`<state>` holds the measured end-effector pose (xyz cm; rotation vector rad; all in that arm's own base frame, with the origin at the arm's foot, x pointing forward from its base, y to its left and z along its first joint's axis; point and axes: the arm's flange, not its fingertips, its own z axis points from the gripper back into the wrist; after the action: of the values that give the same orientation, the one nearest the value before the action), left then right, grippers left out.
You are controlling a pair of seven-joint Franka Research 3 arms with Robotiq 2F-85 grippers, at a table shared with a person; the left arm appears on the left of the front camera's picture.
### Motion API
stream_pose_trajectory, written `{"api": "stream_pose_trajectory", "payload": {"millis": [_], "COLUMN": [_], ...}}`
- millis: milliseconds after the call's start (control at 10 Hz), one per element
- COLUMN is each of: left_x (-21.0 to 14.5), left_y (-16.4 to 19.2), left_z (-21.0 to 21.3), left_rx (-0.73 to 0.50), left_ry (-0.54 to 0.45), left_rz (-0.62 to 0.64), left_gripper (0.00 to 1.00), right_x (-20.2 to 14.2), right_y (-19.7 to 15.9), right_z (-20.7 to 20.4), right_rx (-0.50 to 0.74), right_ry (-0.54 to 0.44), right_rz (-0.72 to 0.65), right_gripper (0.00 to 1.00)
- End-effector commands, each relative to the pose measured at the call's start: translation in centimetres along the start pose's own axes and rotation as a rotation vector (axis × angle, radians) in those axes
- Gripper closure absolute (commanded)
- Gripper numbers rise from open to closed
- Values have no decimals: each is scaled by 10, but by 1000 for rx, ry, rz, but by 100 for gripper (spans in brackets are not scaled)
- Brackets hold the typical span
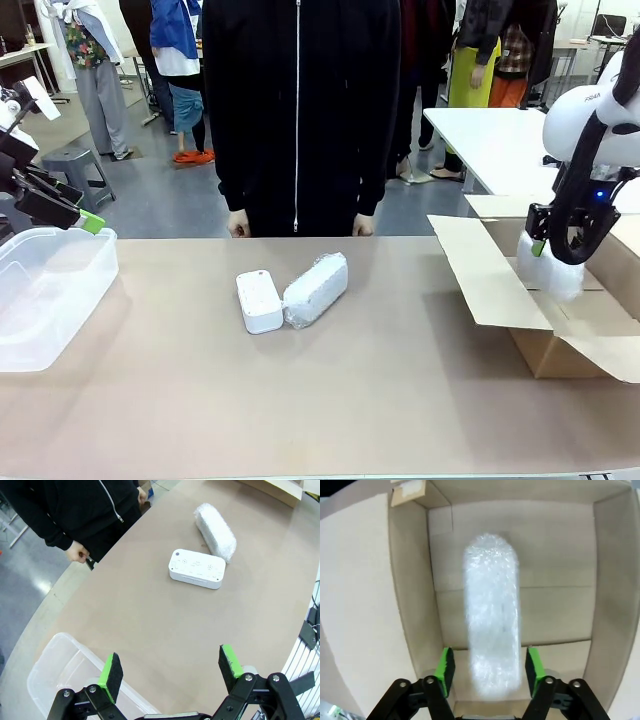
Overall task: Separate and place wrapped and unwrapped clocks.
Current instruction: If the picked Digital clock is wrapped, place it in the Package Box ; if not, place it in the Organizing box.
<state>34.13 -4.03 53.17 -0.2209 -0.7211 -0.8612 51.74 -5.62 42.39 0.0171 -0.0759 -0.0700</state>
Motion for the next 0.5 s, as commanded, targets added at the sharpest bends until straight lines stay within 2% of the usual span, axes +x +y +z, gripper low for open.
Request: {"api": "stream_pose_trajectory", "payload": {"millis": [0,400], "left_x": [0,0], "left_y": [1,1], "left_z": [-1,-1], "left_rx": [-10,-10], "left_ry": [-6,-6], "left_rz": [4,4], "left_gripper": [0,0], "right_x": [-1,-9], "right_y": [1,2], "right_z": [7,25], "right_rx": [-10,-11], "right_ry": [37,36], "right_rz": [-17,-31], "right_gripper": [0,0]}}
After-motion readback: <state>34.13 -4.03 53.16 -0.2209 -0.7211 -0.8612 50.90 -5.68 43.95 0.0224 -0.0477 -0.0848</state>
